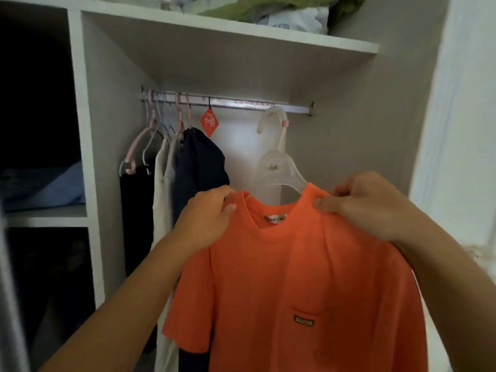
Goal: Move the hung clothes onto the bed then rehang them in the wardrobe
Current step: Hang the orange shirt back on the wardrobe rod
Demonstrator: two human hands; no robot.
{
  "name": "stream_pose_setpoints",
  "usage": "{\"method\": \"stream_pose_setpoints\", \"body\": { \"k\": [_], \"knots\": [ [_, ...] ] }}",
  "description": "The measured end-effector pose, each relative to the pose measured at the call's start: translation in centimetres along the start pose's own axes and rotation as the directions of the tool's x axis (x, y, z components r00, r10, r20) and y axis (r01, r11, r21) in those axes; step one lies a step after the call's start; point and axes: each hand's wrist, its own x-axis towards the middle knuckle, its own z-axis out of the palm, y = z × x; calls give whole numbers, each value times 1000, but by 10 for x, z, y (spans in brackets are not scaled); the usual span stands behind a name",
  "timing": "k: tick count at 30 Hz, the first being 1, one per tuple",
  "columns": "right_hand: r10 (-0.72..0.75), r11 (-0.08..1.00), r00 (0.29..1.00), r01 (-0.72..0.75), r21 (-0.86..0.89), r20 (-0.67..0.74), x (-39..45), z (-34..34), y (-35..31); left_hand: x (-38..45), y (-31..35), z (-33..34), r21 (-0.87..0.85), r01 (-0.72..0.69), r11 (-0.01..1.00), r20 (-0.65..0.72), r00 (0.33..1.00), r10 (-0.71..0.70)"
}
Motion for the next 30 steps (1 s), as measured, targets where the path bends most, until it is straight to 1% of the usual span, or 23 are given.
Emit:
{"method": "stream_pose_setpoints", "body": {
  "k": [3,6,8,11,13,17,19,22,24,27,30],
  "knots": [
    [18,998,999,-20,-65,-31,39,10,-7,26,-14,-1,126,-26,992,-9,1000,27],
    [14,989,991,-34,-145,-136,75,15,-18,46,-31,-6,256,-25,966,-31,999,34],
    [7,986,979,-40,-160,-206,96,22,-30,59,-42,-10,297,-36,954,-41,998,51],
    [7,988,967,-47,-150,-255,128,37,-52,74,-53,-14,313,-82,946,-83,990,114],
    [14,988,966,-53,-145,-259,149,49,-68,80,-57,-17,333,-119,935,-112,980,165],
    [-3,992,973,-27,-127,-229,183,71,-103,95,-61,-26,429,-155,890,-144,961,237],
    [-20,990,974,-13,-142,-226,202,82,-117,102,-62,-31,441,-150,885,-156,958,240],
    [-55,982,963,4,-190,-263,226,95,-135,109,-65,-39,489,-133,862,-170,955,243],
    [-75,982,958,23,-189,-275,239,103,-148,112,-68,-41,508,-126,852,-160,958,238],
    [-92,984,960,47,-171,-266,255,116,-162,117,-74,-42,480,-121,869,-153,964,219],
    [-65,988,970,31,-149,-232,267,127,-170,120,-79,-43,422,-112,900,-159,968,195]
  ]
}}
